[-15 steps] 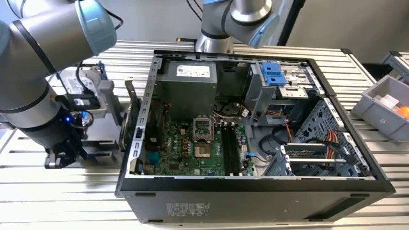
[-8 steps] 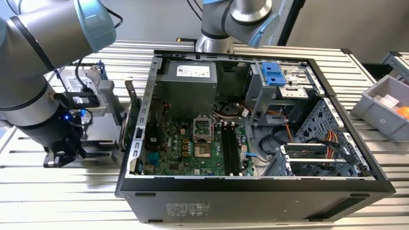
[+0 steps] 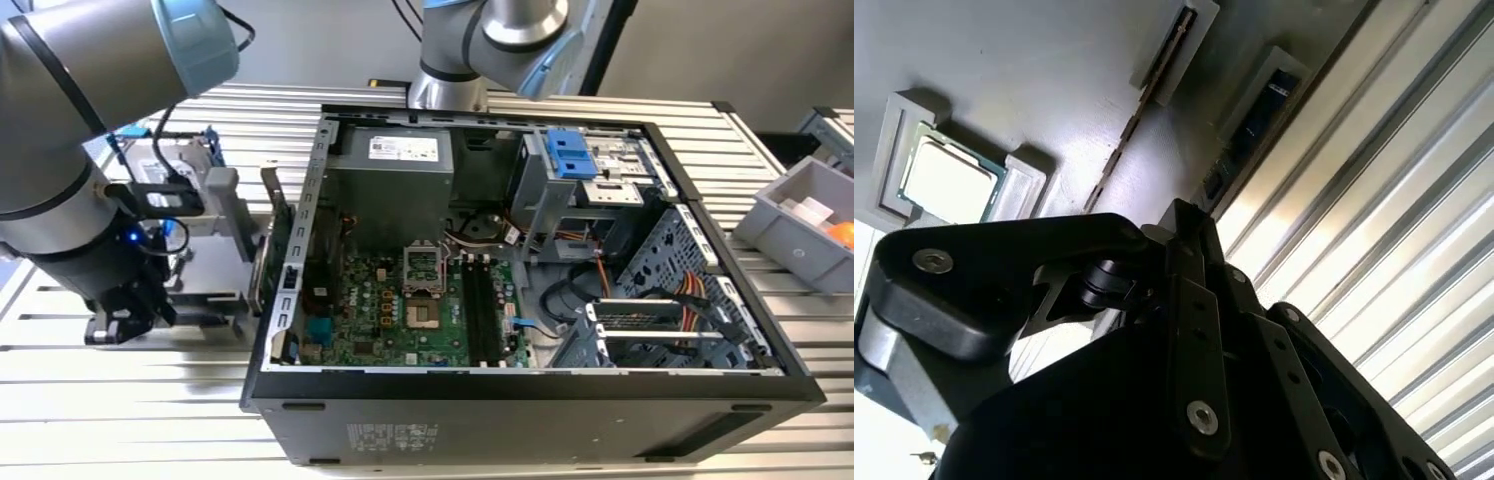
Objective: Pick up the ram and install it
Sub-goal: 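Pick up the ram and move it above insertion slot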
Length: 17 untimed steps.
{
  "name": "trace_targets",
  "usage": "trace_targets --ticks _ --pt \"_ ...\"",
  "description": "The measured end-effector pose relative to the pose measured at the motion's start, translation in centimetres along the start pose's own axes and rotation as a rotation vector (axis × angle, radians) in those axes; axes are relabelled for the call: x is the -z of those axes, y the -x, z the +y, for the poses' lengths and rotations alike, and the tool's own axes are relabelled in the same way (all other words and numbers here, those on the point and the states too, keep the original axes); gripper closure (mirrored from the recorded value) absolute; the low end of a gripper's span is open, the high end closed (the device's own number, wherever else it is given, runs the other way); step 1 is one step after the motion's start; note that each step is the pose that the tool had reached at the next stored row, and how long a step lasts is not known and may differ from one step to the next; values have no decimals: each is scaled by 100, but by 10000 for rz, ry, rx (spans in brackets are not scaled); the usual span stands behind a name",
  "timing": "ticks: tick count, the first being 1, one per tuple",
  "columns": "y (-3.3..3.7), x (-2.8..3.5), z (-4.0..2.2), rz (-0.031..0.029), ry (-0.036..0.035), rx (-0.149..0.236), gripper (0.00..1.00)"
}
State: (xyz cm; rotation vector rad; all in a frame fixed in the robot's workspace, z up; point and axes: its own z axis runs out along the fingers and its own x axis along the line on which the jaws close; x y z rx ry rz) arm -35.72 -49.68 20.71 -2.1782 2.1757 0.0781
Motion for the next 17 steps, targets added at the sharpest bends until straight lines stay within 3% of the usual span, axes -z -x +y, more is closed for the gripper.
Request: trace_targets --ticks 17 --pt "21 255 -2 1 2 -1 100"
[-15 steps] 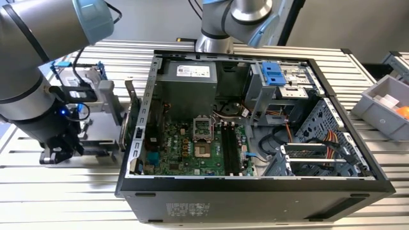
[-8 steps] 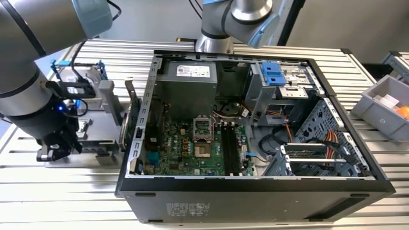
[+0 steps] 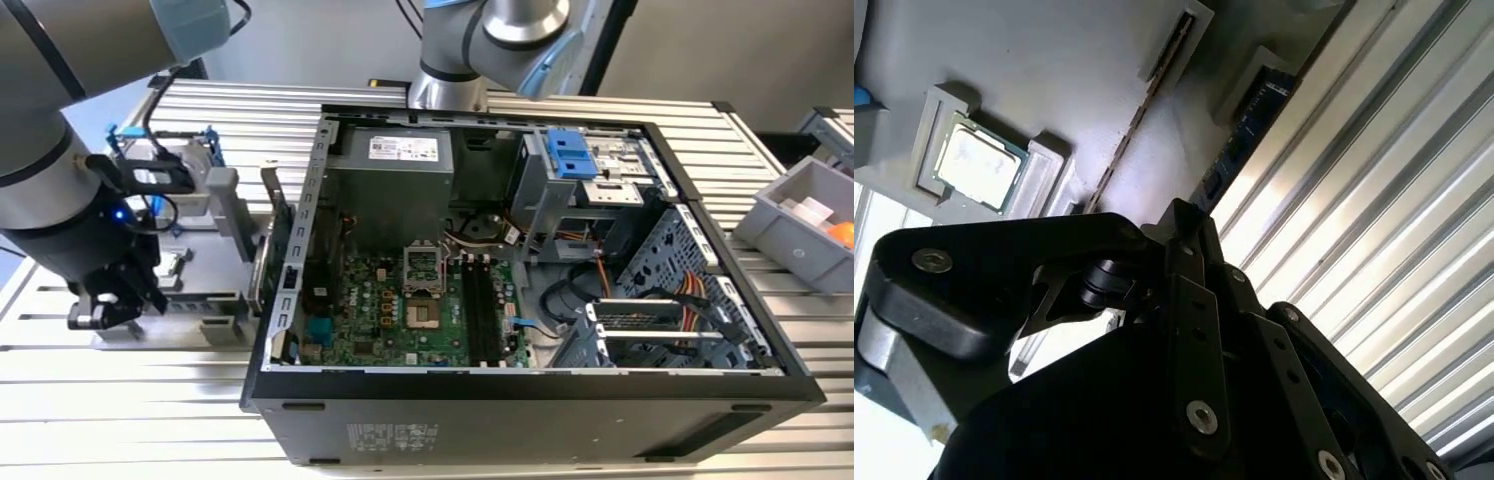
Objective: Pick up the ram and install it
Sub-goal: 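Pick up the ram and move it above insertion slot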
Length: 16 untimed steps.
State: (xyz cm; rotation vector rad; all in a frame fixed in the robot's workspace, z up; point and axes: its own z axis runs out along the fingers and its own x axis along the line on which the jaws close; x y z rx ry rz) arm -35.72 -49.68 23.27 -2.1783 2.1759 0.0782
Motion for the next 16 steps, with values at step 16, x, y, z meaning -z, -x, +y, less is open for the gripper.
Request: trace_targets --ticks 16 --pt "15 192 -2 0 0 -1 100"
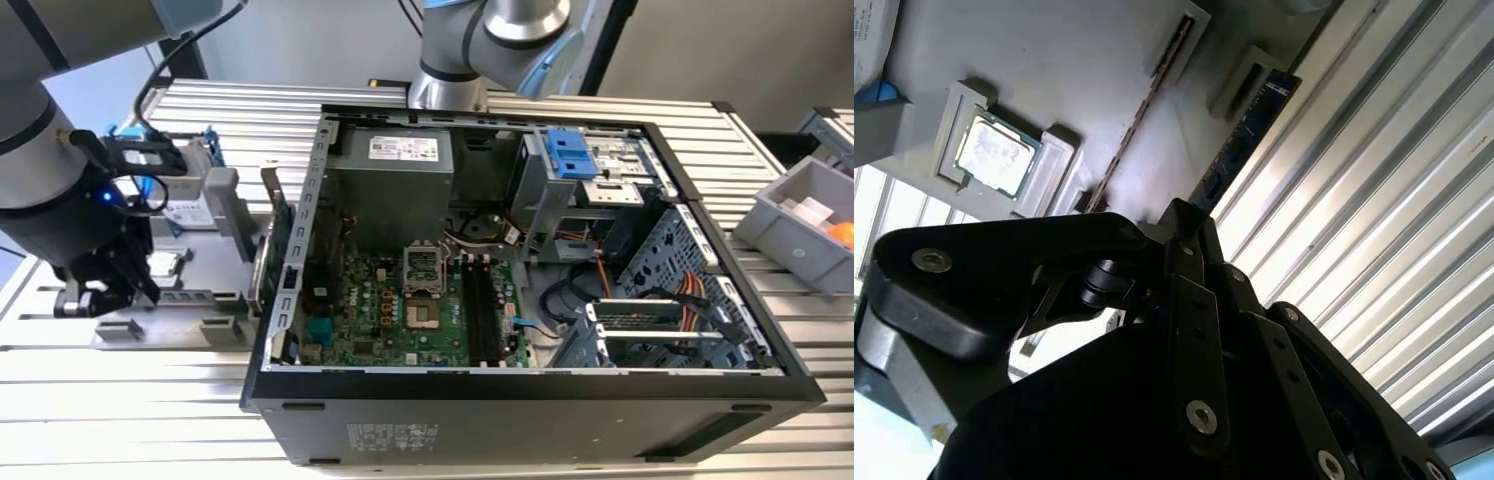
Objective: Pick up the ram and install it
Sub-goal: 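Pick up the ram and move it above insertion slot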
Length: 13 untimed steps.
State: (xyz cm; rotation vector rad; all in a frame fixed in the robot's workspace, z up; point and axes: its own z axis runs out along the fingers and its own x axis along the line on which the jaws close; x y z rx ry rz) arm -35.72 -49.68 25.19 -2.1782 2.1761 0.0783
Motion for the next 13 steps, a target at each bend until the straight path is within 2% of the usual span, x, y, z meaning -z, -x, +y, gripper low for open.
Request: trace_targets --ticks 13 --pt "12 157 -1 0 0 0 100"
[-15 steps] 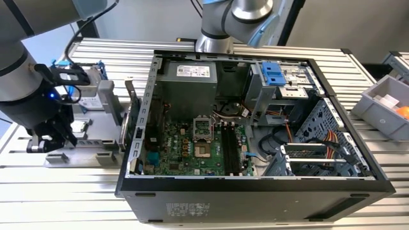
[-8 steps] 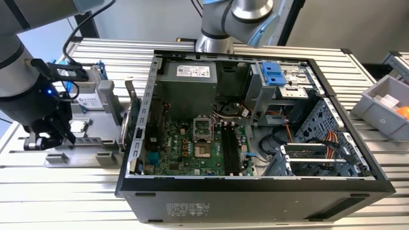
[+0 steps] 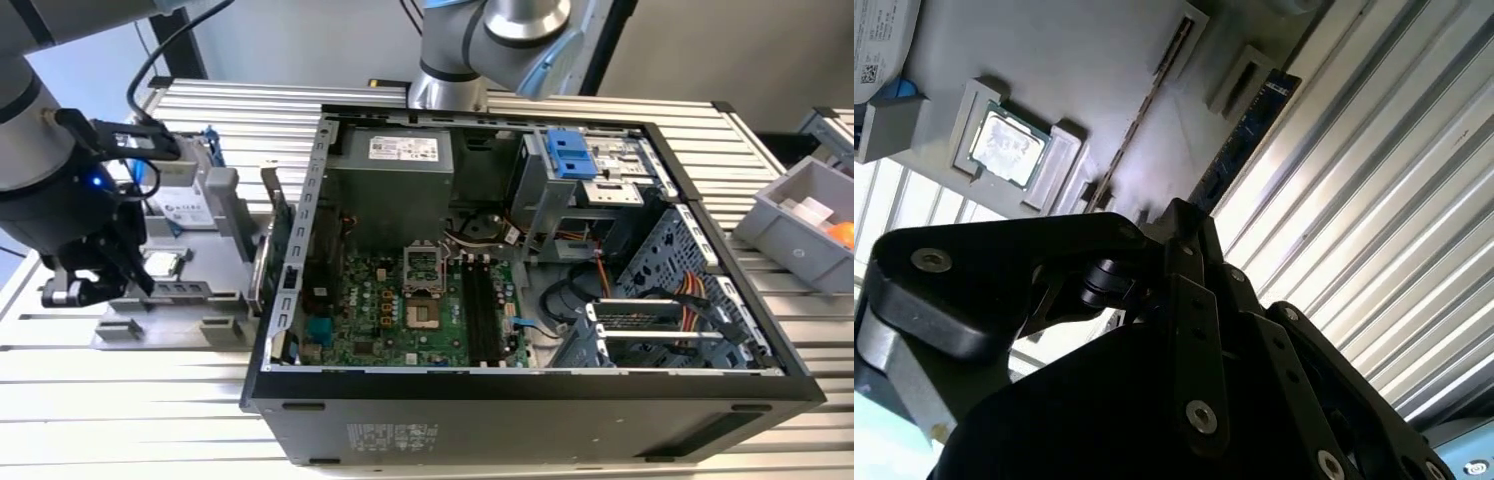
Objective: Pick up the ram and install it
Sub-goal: 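Pick up the ram and move it above insertion slot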
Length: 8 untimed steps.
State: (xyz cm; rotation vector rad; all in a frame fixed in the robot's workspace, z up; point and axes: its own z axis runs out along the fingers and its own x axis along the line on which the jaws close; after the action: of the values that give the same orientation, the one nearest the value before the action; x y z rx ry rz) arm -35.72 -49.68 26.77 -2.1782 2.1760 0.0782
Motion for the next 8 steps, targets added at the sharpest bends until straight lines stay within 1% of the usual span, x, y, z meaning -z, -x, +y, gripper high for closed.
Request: trace_targets --ticks 8 --pt "10 124 -1 7 0 1 100"
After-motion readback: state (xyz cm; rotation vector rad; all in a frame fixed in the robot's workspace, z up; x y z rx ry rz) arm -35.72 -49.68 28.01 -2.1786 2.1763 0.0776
